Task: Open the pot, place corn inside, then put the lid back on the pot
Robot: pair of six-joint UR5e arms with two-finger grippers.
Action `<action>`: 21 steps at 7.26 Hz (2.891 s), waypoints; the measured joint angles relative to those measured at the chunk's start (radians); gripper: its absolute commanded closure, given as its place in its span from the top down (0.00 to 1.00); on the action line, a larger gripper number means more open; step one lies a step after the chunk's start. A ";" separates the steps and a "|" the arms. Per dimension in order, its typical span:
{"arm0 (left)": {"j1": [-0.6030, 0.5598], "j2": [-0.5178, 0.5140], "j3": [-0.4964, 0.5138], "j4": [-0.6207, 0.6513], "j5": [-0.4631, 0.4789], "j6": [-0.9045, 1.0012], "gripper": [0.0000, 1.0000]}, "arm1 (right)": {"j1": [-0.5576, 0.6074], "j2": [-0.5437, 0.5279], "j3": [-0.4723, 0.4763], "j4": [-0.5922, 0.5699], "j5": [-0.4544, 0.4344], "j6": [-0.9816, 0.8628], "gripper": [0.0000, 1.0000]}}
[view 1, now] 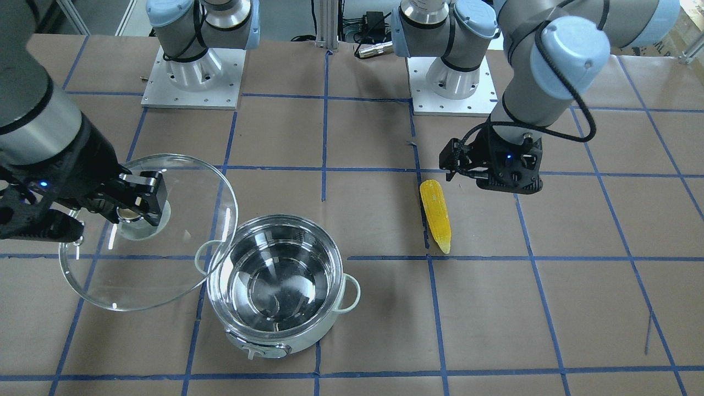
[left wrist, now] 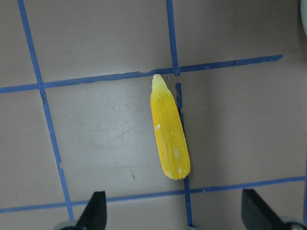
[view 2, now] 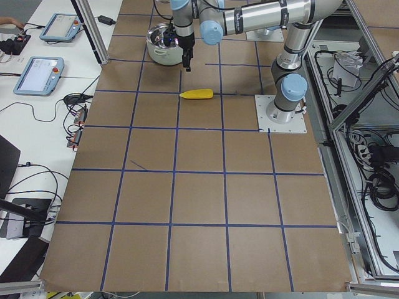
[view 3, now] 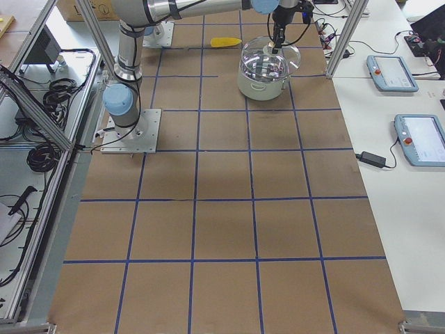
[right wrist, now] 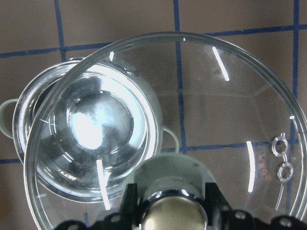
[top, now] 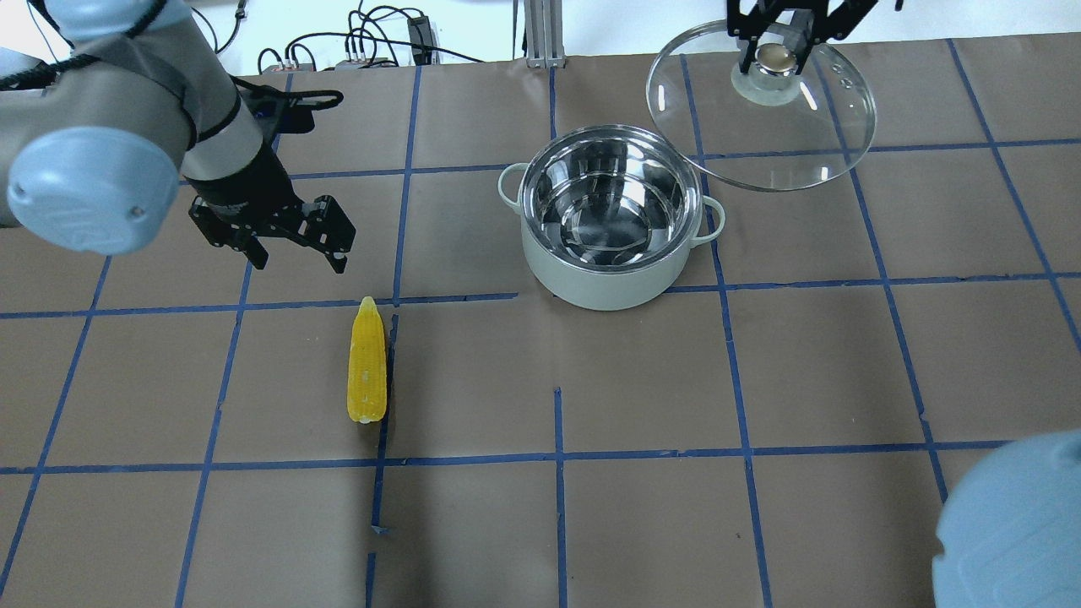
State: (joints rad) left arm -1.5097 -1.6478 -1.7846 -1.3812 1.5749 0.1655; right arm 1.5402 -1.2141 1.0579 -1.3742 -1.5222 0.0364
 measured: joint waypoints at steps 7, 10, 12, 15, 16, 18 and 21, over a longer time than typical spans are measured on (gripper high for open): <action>-0.001 -0.143 -0.369 0.518 -0.001 -0.149 0.94 | -0.038 -0.081 0.136 0.037 -0.091 -0.099 0.29; -0.002 -0.168 -0.377 0.544 -0.005 -0.148 0.09 | -0.038 -0.130 0.240 -0.029 -0.091 -0.104 0.29; -0.001 -0.164 -0.368 0.546 -0.007 -0.147 0.03 | -0.038 -0.152 0.283 -0.064 -0.088 -0.105 0.29; -0.013 -0.165 -0.213 0.435 -0.006 -0.163 0.04 | -0.037 -0.183 0.338 -0.115 -0.084 -0.104 0.30; -0.040 -0.171 -0.106 0.342 -0.019 -0.181 0.04 | -0.038 -0.192 0.354 -0.131 -0.084 -0.105 0.30; -0.117 -0.208 0.124 0.202 -0.074 -0.225 0.04 | -0.038 -0.196 0.361 -0.146 -0.085 -0.106 0.31; -0.284 -0.401 0.527 0.008 -0.075 -0.302 0.05 | -0.043 -0.192 0.355 -0.155 -0.087 -0.116 0.31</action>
State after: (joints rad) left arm -1.7933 -2.0491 -1.2574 -1.3728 1.5002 -0.1369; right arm 1.4968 -1.4061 1.4127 -1.5297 -1.6090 -0.0798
